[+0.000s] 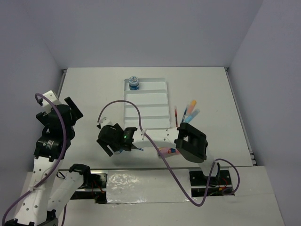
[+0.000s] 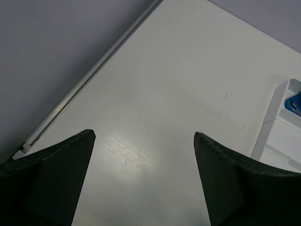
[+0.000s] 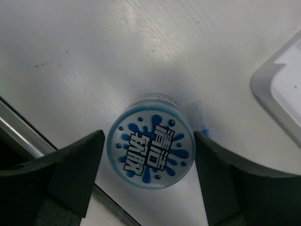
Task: Sort the stationery into containers
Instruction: Pick up the stationery from the center of the board, then place the stationery in the storage box.
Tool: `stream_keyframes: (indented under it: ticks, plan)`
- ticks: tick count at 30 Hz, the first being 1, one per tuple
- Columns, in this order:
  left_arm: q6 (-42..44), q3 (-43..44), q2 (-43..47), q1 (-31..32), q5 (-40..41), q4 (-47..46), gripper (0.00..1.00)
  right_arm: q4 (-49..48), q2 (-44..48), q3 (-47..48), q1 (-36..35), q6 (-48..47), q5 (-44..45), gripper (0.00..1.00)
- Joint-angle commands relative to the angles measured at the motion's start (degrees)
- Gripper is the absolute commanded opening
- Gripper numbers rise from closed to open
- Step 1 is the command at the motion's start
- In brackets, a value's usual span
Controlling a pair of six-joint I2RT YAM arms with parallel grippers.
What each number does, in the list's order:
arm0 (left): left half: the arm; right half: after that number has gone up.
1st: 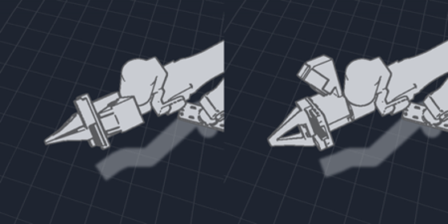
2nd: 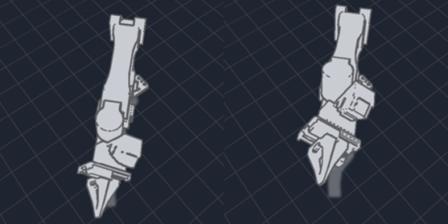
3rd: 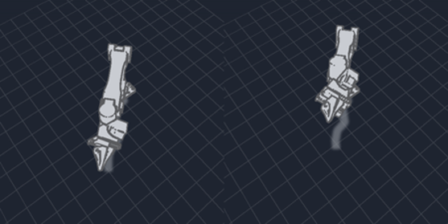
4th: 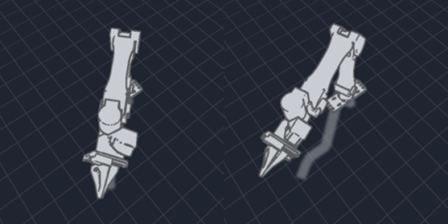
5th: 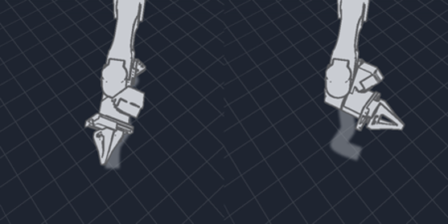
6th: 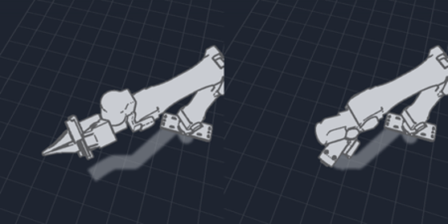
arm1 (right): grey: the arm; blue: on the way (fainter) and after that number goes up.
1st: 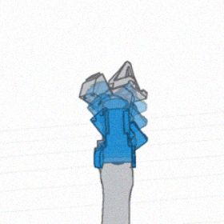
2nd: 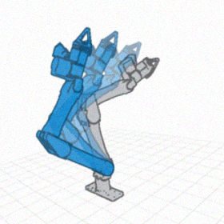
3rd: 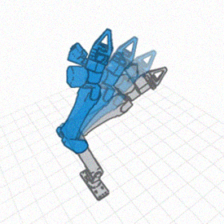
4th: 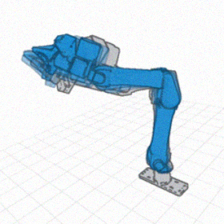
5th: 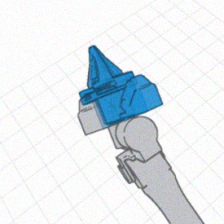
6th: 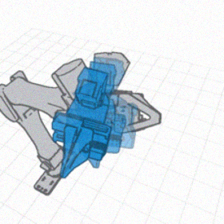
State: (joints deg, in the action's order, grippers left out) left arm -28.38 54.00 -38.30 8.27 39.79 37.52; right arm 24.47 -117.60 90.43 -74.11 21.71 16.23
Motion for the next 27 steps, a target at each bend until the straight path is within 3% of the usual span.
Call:
stream_keyframes:
  ticks: [1, 2, 4, 6, 8, 9, 13, 15, 17, 18, 19, 23, 24, 27]
  plan:
    - [1.66, 0.41, 0.69, -0.27, 0.03, -2.71, 0.99, -1.7, 0.26, -0.87, -0.69, 2.1, 0.03, 0.8]
    - [1.75, 0.41, 0.6, -0.27, -0.24, -2.71, 0.99, -1.88, 0.35, -0.96, -0.78, 2.28, 0.38, 0.61]
    - [1.84, 0.32, 0.6, -0.27, -0.41, -2.71, 0.99, -2.84, 0.79, -1.14, -0.86, 1.93, 0.21, 0.5]
    - [1.84, 0.32, 0.69, -0.27, -0.24, -2.71, 0.99, -4.51, 2.19, -1.05, -0.78, 0.97, -1.97, 0.26]
    - [1.66, 0.4, 1.12, -0.27, 0.2, -2.54, 0.99, -7.31, 4.21, -2.18, -0.69, 0.0, -5.57, 0.09]
    - [1.4, 0.32, 1.21, -0.27, 0.81, -2.45, 0.99, -11.85, 7.53, -2.89, 0.09, -1.22, -8.81, 0.09]
    - [1.05, 0.06, 2.18, -0.27, 1.52, -2.36, 0.99, -28.56, 18.27, -10.87, 8.78, 1.47, -41.09, 0.12]
    - [0.96, -0.12, 2.18, -0.27, 1.43, -2.45, 0.99, -32.27, 23.18, -12.47, 14.75, 5.51, -44.87, 0.14]
    - [1.05, -0.21, 1.92, -0.27, 0.82, -2.71, 0.99, -28.71, 24.52, -10.82, 23.63, 5.62, -38.41, 0.15]
    - [1.13, -0.3, 1.66, -0.27, 0.47, -2.89, 0.99, -21.81, 23.48, -9.06, 26.09, 3.53, -34.72, 0.15]
    - [1.22, -0.3, 0.96, -0.27, -0.49, -2.89, 0.99, -17.83, 22.08, -3.56, 30.56, 2.03, -26.42, 0.15]
    - [1.31, -0.12, -0.02, -0.36, -1.56, -2.89, 0.99, -0.77, 8.74, 17.1, 38.48, -1.5, -8.46, 0.14]
    - [1.22, -0.29, -0.1, -0.36, -1.65, -2.89, 0.99, 3.52, 2.79, 25.15, 39.99, -1.76, -7.1, 0.14]
    - [1.4, -0.38, -0.02, -0.36, -1.82, -2.98, 0.99, 6.72, -6.57, 36.43, 45.0, -1.85, -5.77, 0.14]
